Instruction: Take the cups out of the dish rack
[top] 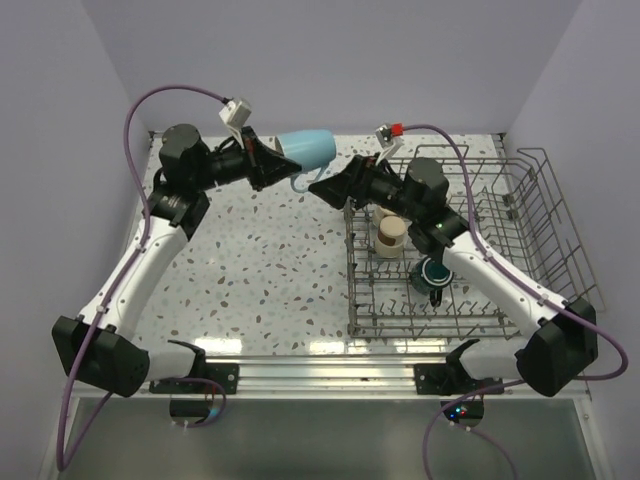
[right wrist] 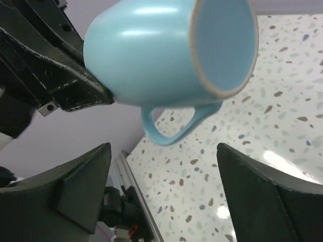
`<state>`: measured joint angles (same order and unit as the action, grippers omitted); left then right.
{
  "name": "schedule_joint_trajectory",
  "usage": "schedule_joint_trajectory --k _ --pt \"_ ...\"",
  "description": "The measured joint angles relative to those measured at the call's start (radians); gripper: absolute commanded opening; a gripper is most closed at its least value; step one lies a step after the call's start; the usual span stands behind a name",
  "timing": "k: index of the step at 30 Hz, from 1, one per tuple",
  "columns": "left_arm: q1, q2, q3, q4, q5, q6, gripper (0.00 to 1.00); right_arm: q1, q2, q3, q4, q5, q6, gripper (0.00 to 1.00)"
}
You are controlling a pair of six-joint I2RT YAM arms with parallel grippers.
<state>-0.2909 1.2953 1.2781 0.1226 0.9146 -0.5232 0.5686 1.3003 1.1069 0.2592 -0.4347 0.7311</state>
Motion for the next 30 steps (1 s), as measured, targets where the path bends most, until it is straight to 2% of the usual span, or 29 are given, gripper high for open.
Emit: schedule_joint_trajectory --k 1,7,15,19,25,30 --pt "0.002 -0.004 0.0 -0.051 -0.035 0.036 0.0 0.002 0.002 -0.002 -0.02 0.008 -0.011 0.98" --pt "0.014 -0.04 0.0 -0.394 -0.287 0.35 0.0 0.003 -0.008 -0.003 -0.148 0.087 -0.103 0.98" --pt "0.048 -0.071 -0.018 -0.779 -0.635 0.865 0.0 0.003 -0.072 -0.008 -0.33 0.154 -0.244 0.98" --pt "0.189 -0.041 -0.033 -0.969 -0.728 1.08 0.0 0.003 -0.084 -0.008 -0.38 0.163 -0.301 0.98" --pt "0.523 0.141 0.042 -1.147 -0.763 1.307 0.0 0.003 -0.084 -0.018 -0.405 0.161 -0.346 0.98" --pt "0.612 0.277 0.059 -1.202 -0.777 1.397 0.0 0.003 -0.084 -0.019 -0.43 0.157 -0.371 0.98"
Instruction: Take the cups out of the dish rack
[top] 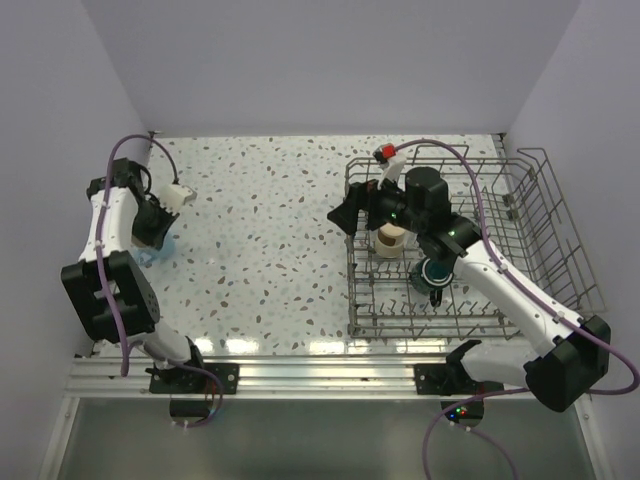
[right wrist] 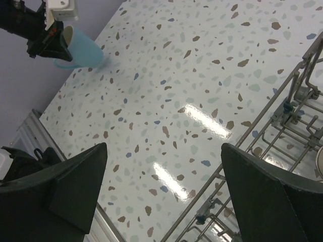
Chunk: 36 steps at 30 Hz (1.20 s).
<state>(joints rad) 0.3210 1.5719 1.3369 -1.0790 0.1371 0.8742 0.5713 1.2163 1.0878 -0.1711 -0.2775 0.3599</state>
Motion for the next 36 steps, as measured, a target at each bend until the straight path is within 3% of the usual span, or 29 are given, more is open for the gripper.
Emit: schedule_joint_trajectory --k 13,14,17,20,23,31,36 --pt "0.003 0.12 -0.004 -0.004 -0.011 0.011 0.0 0.0 -0.006 -0.006 -0.04 0.022 -0.019 0.98" --pt "0.003 0.126 0.003 -0.008 -0.011 0.011 0.13 0.0 -0.008 -0.006 -0.053 0.03 -0.02 0.98" --pt "0.003 0.145 0.021 -0.011 -0.007 0.009 0.32 0.0 -0.009 -0.004 -0.1 0.073 -0.021 0.98" --pt "0.004 0.154 0.032 -0.01 0.0 0.01 0.45 0.0 -0.017 -0.001 -0.179 0.156 -0.021 0.98" --pt "0.004 0.154 0.055 -0.011 0.017 0.009 0.52 0.0 -0.032 0.013 -0.272 0.238 -0.03 0.98" --pt "-0.02 0.106 0.169 -0.03 0.107 -0.027 0.59 -0.001 -0.08 0.056 -0.579 0.524 -0.005 0.98" --pt "-0.205 0.001 0.174 -0.019 0.159 -0.103 0.61 -0.026 -0.129 0.035 -0.745 0.651 0.053 0.94"
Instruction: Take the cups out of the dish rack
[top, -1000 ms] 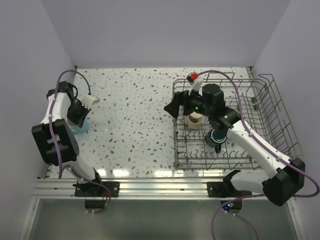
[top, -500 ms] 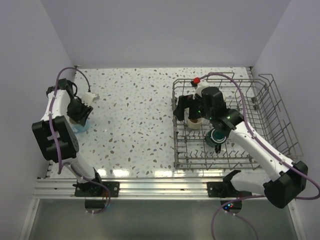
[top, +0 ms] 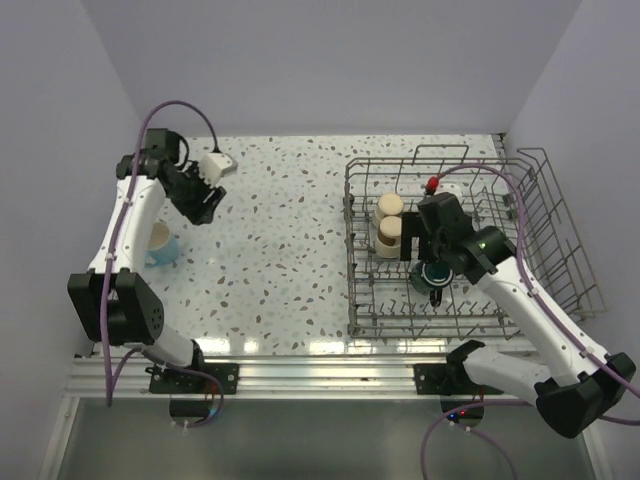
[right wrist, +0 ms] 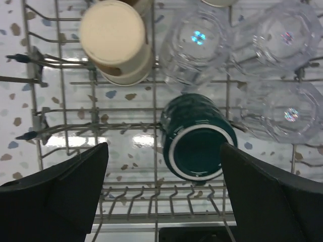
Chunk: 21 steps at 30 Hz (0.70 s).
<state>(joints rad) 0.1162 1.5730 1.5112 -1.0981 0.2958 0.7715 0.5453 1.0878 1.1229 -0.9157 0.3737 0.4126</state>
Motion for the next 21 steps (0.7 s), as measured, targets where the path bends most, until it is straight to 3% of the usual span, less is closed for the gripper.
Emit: schedule_joint_trajectory --k 5,13,19,21 --pt "-0.217 -0.048 0.006 0.011 0.097 -0.068 0.61 -0.119 -0.066 -0.042 -0.092 0.016 0.026 0.95" --pt "-0.243 -0.051 0.014 0.026 0.198 -0.106 0.61 -0.192 -0.034 -0.108 -0.133 -0.043 0.061 0.98" --pt "-0.246 -0.077 -0.011 0.043 0.232 -0.103 0.61 -0.192 -0.09 -0.156 -0.14 -0.083 0.092 0.82" --pt "-0.248 -0.084 -0.019 0.045 0.244 -0.099 0.61 -0.192 -0.109 -0.168 -0.147 -0.101 0.094 0.72"
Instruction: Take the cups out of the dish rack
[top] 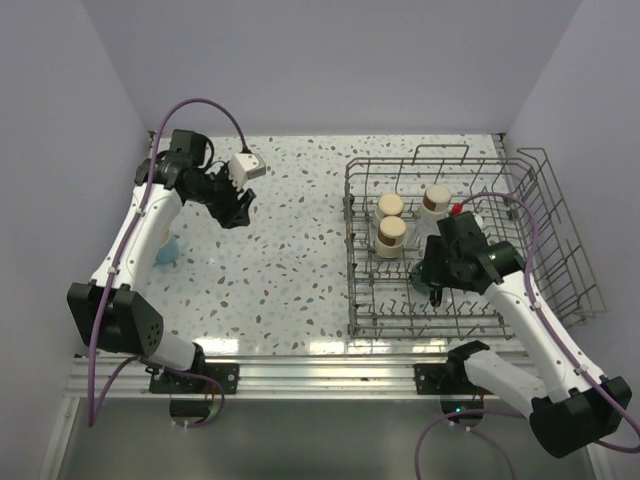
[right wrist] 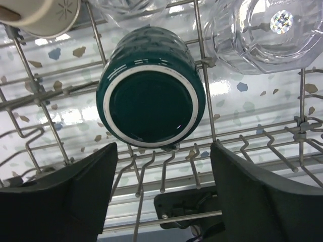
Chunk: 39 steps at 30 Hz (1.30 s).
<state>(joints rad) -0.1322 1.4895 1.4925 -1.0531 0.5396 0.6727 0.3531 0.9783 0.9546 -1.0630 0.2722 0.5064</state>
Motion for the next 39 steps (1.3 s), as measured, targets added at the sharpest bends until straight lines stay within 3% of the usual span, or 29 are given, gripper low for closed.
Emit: schedule_joint_trajectory --k 12,23,28,37,39 --pt "-0.001 -0.008 -0.006 0.02 0.056 0.005 0.61 0.0 0.034 -0.054 0.004 -0.056 0.002 0.56" --pt "-0.001 -0.016 -0.012 0.021 0.087 0.018 0.61 0.0 -0.002 -0.092 0.054 -0.047 0.01 0.56" --pt "-0.001 -0.016 -0.012 0.021 0.093 0.02 0.61 0.0 -0.033 -0.105 0.085 -0.042 0.01 0.49" --pt "-0.001 -0.016 -0.012 0.021 0.1 0.028 0.61 0.0 -0.043 -0.135 0.161 -0.048 -0.006 0.52" --pt "-0.001 -0.016 -0.012 0.021 0.101 0.027 0.61 0.0 -0.049 -0.141 0.174 -0.05 -0.012 0.49"
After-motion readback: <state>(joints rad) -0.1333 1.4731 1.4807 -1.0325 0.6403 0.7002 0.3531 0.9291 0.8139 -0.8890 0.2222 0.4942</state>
